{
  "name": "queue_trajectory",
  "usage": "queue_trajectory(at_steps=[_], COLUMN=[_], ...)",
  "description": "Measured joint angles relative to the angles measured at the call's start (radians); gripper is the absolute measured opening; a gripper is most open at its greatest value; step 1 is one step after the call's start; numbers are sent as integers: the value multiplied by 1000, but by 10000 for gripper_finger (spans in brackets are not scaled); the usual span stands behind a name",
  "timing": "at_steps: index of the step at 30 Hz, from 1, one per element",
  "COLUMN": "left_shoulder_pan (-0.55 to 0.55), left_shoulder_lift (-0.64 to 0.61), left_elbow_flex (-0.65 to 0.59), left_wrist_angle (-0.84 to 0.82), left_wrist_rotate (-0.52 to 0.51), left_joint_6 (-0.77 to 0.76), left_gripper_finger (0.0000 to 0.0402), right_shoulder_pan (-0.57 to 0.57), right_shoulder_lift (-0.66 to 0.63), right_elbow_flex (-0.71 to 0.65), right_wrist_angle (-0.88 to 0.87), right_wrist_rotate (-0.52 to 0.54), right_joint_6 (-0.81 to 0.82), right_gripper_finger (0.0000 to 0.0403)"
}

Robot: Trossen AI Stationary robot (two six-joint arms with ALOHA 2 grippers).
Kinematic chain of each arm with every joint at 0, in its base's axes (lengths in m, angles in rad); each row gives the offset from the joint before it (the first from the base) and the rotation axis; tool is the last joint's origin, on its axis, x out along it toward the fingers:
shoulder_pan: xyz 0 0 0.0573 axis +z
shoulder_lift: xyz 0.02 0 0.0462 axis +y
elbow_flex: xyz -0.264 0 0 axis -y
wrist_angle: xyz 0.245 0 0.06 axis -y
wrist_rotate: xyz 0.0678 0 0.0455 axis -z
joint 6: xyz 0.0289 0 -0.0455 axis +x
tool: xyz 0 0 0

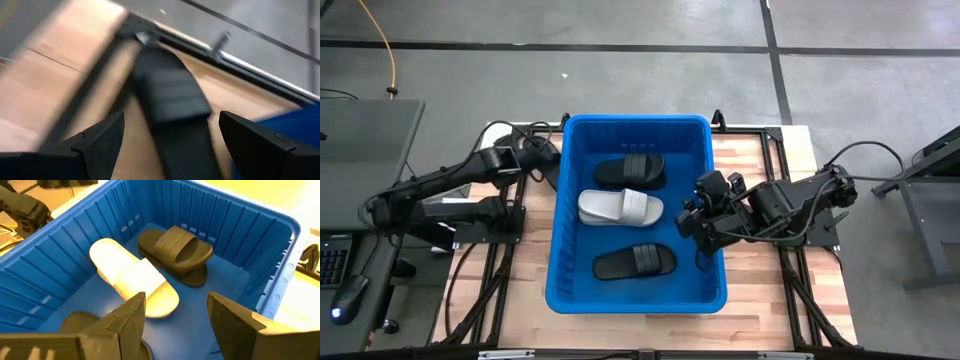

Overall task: Pick and place slides into bin
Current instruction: Put the black slide into the blue bin

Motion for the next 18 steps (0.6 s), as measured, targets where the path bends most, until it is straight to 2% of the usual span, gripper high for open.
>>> queue_trajectory(at_steps=[3, 6, 8, 11, 13, 18], left_shoulder_pan=[26, 47, 69, 110, 137, 194], left_shoulder_lift=[-4, -3, 0, 0, -2, -1], left_elbow_flex=[-66, -127, -146, -169, -188, -257], left_wrist_angle=[174, 341, 354, 258, 259, 394], left_wrist_rotate=[65, 124, 140, 137, 141, 260], left_joint_6=[35, -18, -64, -119, -173, -326], left_gripper_finger=[315, 315, 315, 315, 315, 315], right_shoulder_pan=[0, 0, 0, 0, 0, 2], right_shoulder_lift=[0, 0, 0, 0, 0, 0], right_elbow_flex=[0, 0, 0, 0, 0, 0], right_wrist_angle=[5, 7, 7, 6, 6, 6], right_wrist_rotate=[6, 6, -3, -20, -23, 2], right_joint_6=[1, 11, 10, 8, 8, -9], right_gripper_finger=[201, 201, 200, 200, 202, 200])
